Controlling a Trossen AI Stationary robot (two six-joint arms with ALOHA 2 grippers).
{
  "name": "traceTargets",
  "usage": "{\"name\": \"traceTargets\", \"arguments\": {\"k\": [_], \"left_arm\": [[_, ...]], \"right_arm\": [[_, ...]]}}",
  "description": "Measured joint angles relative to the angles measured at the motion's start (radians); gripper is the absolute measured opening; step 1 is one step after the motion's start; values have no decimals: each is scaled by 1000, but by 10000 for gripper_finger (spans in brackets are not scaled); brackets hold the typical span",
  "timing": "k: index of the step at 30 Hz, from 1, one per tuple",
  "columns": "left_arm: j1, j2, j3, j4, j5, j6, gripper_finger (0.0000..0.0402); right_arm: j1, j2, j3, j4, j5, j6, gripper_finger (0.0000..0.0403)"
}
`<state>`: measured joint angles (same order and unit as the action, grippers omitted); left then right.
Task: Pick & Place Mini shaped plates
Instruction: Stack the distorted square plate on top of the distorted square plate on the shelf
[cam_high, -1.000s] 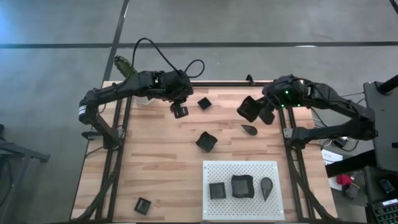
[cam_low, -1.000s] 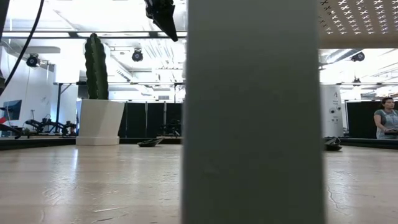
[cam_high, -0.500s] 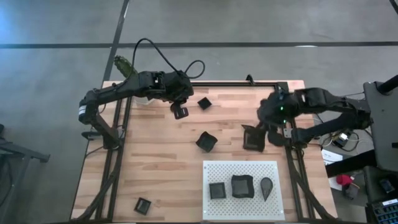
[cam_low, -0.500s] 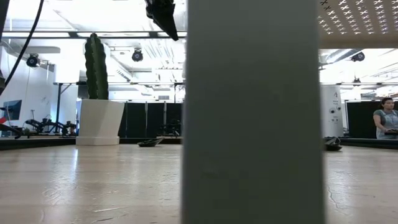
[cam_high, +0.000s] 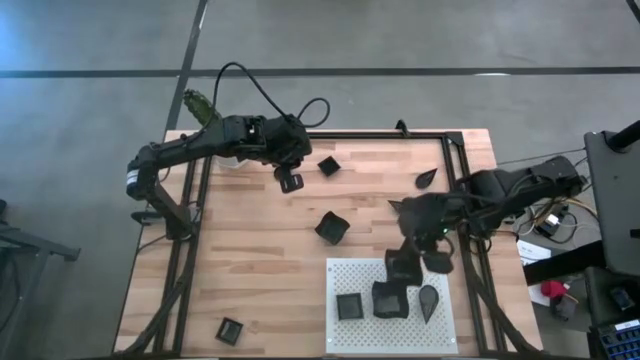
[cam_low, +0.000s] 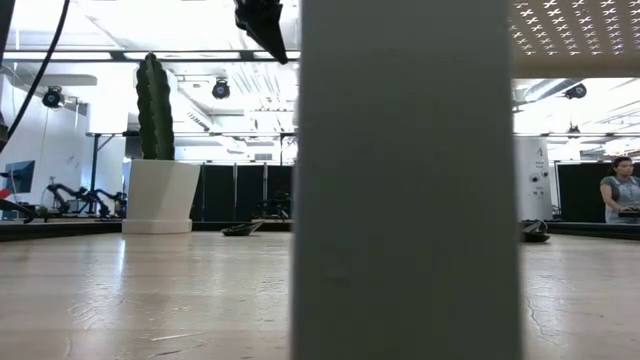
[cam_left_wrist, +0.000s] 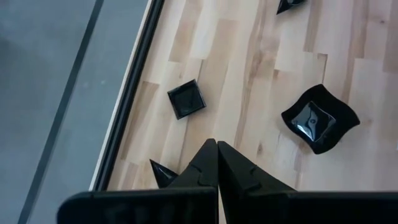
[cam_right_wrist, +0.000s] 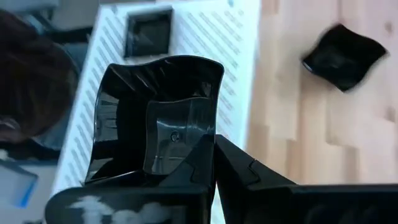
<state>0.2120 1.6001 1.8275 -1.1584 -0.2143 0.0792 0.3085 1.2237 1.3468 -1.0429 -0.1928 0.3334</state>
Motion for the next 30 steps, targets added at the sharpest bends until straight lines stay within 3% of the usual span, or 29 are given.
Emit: {"name": "traceTargets", "arguments": {"k": [17, 30], "left_arm": [[-1, 0, 0, -1, 14, 25, 0], [-5, 0, 0, -1, 15, 26, 0]], "right_arm": [[98, 152, -10, 109, 8, 195, 8], [118, 153, -10, 107, 6, 244, 8]]}}
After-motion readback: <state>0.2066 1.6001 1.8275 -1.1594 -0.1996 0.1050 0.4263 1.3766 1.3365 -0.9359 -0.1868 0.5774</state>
